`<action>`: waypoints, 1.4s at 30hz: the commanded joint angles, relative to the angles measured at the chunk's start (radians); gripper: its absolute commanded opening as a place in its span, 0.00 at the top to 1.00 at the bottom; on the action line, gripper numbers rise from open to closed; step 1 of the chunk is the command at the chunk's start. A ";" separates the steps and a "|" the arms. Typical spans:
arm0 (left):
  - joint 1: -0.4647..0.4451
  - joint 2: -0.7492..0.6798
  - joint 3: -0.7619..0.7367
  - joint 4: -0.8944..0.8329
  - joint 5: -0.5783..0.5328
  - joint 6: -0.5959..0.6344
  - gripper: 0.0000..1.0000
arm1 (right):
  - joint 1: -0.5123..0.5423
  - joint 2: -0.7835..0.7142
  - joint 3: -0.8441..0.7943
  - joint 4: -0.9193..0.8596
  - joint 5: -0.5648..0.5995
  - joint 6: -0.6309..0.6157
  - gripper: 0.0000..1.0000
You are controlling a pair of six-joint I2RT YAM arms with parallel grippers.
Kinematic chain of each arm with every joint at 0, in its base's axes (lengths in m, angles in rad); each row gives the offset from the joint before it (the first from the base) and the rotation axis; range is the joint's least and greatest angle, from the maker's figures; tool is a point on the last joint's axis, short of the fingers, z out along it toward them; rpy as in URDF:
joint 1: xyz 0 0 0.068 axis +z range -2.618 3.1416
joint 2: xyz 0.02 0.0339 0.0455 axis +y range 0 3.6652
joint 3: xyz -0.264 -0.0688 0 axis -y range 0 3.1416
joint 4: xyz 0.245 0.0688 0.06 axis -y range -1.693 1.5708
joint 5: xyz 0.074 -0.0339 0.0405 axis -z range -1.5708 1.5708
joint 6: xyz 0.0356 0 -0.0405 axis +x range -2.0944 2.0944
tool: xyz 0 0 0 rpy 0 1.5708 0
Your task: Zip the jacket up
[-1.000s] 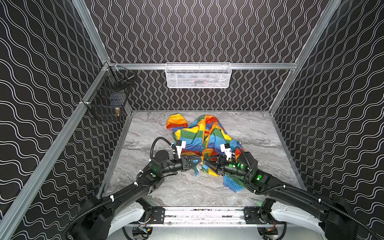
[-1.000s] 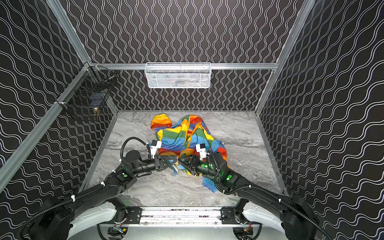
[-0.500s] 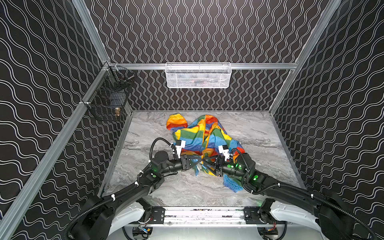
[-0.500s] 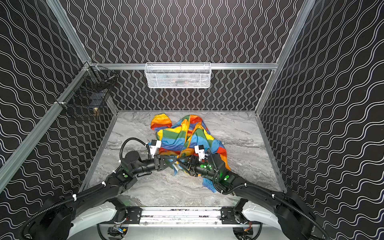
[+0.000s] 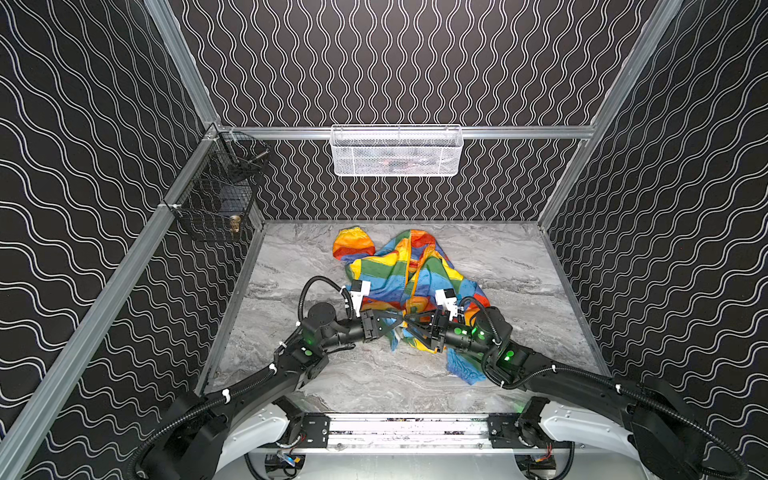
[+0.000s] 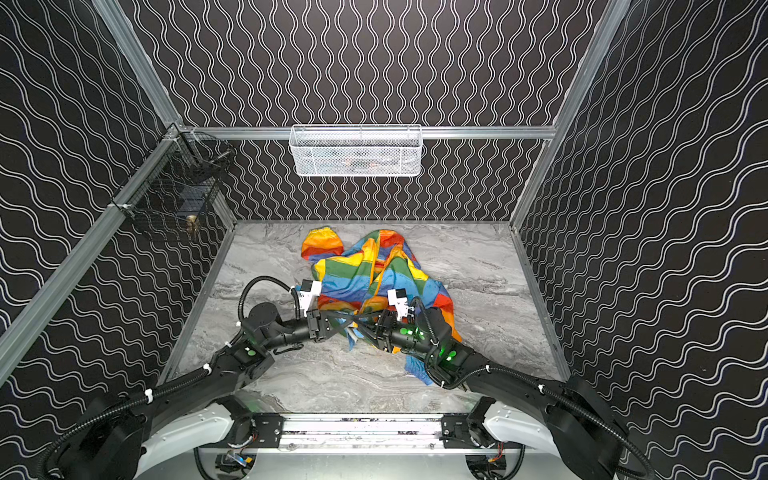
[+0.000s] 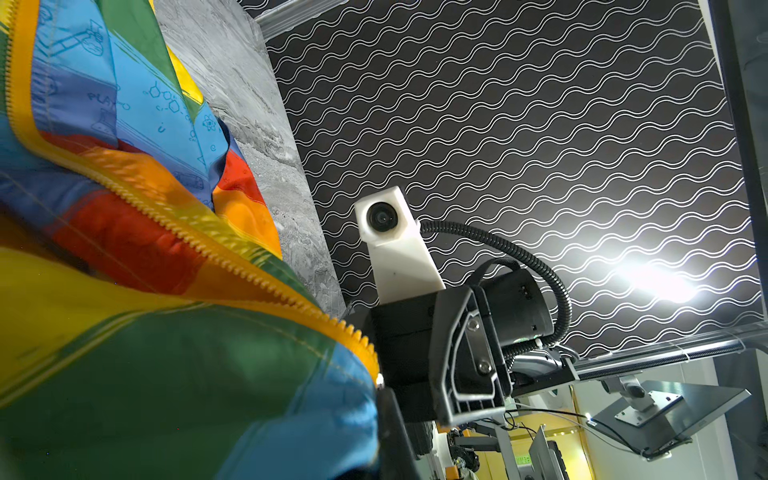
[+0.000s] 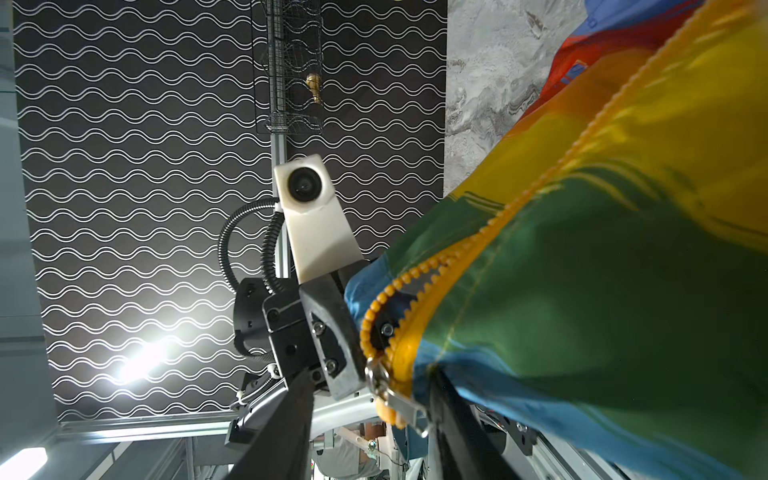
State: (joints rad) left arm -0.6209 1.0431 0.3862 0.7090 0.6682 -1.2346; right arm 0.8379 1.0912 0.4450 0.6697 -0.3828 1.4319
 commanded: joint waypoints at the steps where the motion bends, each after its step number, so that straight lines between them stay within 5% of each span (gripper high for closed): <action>1: 0.002 0.000 0.001 0.037 0.011 -0.013 1.00 | 0.001 -0.017 -0.004 0.023 -0.002 0.015 0.55; 42: 0.002 0.002 -0.018 0.013 0.027 0.005 1.00 | -0.011 -0.073 0.005 -0.137 0.012 -0.016 0.64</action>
State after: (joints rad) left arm -0.6209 1.0500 0.3717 0.7033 0.6758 -1.2339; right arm 0.8284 1.0225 0.4400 0.5282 -0.3752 1.4200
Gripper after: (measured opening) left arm 0.057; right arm 0.363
